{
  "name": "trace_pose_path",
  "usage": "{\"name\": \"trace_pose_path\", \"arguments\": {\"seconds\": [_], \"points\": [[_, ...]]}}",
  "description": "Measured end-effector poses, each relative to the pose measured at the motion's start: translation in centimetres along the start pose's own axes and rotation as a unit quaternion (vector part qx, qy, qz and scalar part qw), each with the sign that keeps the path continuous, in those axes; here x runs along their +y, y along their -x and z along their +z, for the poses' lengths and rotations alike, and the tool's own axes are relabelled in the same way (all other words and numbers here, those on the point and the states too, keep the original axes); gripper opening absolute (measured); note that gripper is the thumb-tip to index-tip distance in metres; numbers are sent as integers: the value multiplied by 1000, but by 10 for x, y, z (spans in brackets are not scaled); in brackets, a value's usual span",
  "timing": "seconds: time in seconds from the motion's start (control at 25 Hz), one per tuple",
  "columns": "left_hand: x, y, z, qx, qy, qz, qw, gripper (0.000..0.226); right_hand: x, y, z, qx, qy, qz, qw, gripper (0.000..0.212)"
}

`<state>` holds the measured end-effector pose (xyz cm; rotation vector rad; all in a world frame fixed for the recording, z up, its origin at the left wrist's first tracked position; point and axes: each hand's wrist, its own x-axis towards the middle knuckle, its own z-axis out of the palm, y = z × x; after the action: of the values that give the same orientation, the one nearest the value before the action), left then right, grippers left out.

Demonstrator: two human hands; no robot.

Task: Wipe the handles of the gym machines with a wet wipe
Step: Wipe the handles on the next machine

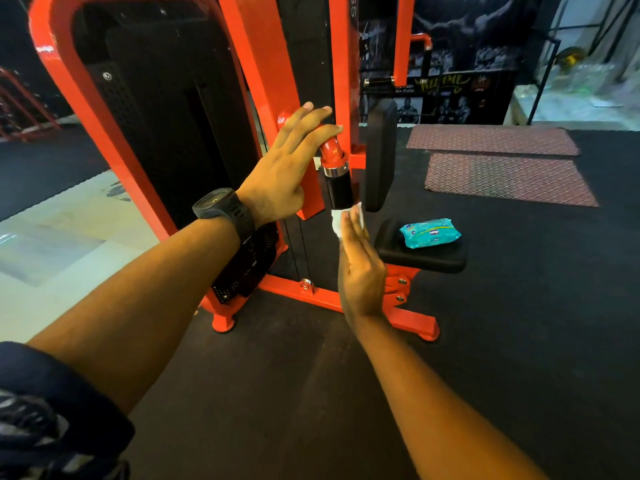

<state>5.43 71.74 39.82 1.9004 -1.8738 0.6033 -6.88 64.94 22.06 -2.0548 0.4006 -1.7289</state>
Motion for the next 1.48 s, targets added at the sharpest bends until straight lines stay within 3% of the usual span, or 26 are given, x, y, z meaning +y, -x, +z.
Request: {"name": "trace_pose_path", "arguments": {"seconds": [0.28, 0.52, 0.88, 1.04, 1.2, 1.24, 1.36, 1.48], "points": [[4, 2, -2, 0, 7, -6, 1000, 99, -24, -12, 9, 88, -58, 208, 972, 43], [2, 3, -2, 7, 3, -4, 1000, 98, -6, -44, -2, -5, -123, 317, 940, 28], [3, 6, -3, 9, 0, -10, 1000, 94, -4, -25, -16, -38, -54, 234, 970, 34], [4, 5, -4, 0, 9, -12, 1000, 96, 2, -25, -15, -61, -62, 273, 958, 32], [4, 6, -6, 3, 12, -18, 1000, 97, 0, 1, -15, -51, -37, 73, 995, 43], [5, 5, -5, 0, 14, -18, 1000, 97, 3, 5, -13, -55, -39, 77, 995, 44], [5, 5, -6, -3, 14, -9, 1000, 97, -7, 5, -3, 6, -78, 223, 972, 46], [4, 6, -4, 9, 10, -9, 1000, 98, -9, -18, -1, 34, -115, 255, 959, 35]]}}
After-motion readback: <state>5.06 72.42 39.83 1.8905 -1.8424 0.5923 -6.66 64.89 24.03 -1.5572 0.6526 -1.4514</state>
